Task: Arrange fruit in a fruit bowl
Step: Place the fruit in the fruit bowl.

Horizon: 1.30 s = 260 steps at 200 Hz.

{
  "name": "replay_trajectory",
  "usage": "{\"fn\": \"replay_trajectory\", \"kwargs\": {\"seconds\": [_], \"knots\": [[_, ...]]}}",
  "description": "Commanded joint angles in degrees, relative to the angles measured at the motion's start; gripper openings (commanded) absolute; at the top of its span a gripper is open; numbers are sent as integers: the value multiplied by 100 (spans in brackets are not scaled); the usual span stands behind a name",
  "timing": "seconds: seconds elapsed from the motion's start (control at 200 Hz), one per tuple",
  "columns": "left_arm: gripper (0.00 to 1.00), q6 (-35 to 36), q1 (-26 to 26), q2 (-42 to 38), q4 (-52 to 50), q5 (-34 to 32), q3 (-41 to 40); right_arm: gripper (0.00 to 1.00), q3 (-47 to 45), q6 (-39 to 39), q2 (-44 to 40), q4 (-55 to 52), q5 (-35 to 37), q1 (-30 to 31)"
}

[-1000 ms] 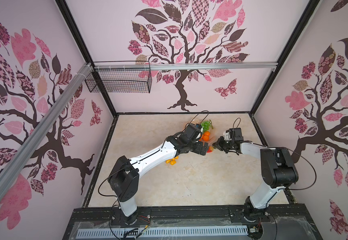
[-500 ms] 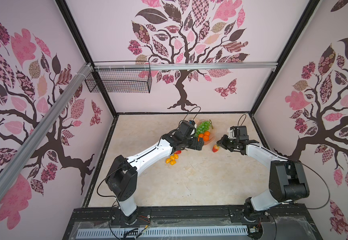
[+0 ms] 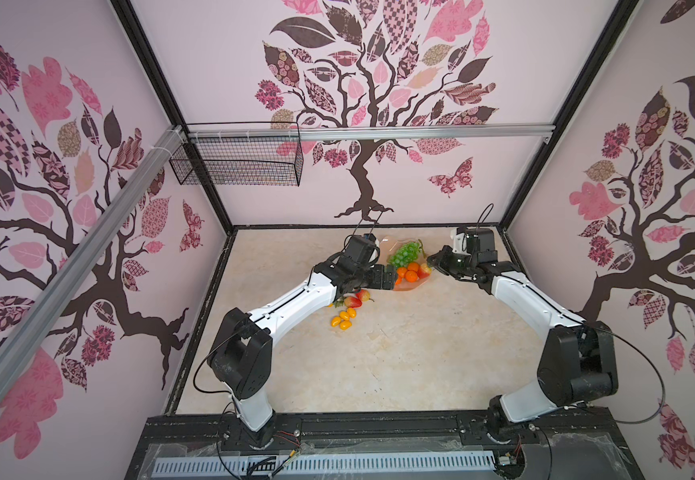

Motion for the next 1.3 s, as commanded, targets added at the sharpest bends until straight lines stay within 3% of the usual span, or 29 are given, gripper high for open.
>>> {"fn": "replay_trajectory", "kwargs": {"seconds": [0.0,0.84,1.295], "knots": [[98,-109,187,-245,102,-9,-189,0,357,47,353,-75,49,210],[98,-169,925,-537,162,-58,-718,0,2177,-337,2561,-177,365,924],[98,-66,1041,-381,98,172,-630,0,4624,-986,4023,-1127,1089,931]]}}
